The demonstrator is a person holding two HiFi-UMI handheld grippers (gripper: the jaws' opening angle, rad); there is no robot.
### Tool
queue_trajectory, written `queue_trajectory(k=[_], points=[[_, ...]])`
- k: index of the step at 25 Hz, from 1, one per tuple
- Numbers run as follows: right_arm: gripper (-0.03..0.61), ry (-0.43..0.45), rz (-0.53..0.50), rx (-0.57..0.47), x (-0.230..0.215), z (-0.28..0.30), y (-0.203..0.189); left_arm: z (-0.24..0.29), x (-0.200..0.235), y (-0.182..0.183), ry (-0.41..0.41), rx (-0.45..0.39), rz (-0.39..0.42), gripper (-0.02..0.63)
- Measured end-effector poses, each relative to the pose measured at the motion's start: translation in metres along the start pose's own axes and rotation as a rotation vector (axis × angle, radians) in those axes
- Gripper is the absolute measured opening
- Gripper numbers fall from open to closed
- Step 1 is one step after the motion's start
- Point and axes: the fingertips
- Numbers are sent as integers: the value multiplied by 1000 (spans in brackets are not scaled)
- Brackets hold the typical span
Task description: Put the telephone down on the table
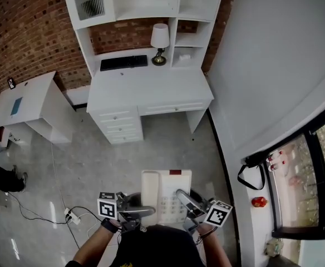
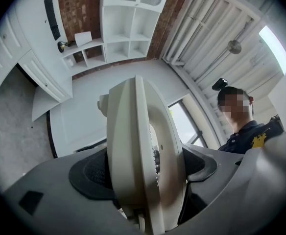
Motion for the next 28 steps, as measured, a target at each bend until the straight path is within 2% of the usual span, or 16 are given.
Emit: queue_trajectory(k=[9, 15, 21, 28], points=[[219, -21, 12, -4, -23, 121, 52, -21, 52, 122, -31, 0, -15, 420], [219, -17, 41, -5, -36, 180, 68, -37, 80, 174, -28, -10, -23, 420], [218, -36, 62, 21, -69, 221, 86, -38, 119, 211, -3, -24, -44, 420], [219, -11, 58, 57, -115, 287, 129, -28, 177, 275, 28, -45, -35, 422]])
Point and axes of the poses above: the fingertips, and each gripper's own axes: z forward along the fingers, x to its left, y out of its top, and after that the axes turned 3 degrees about -x, right-handed
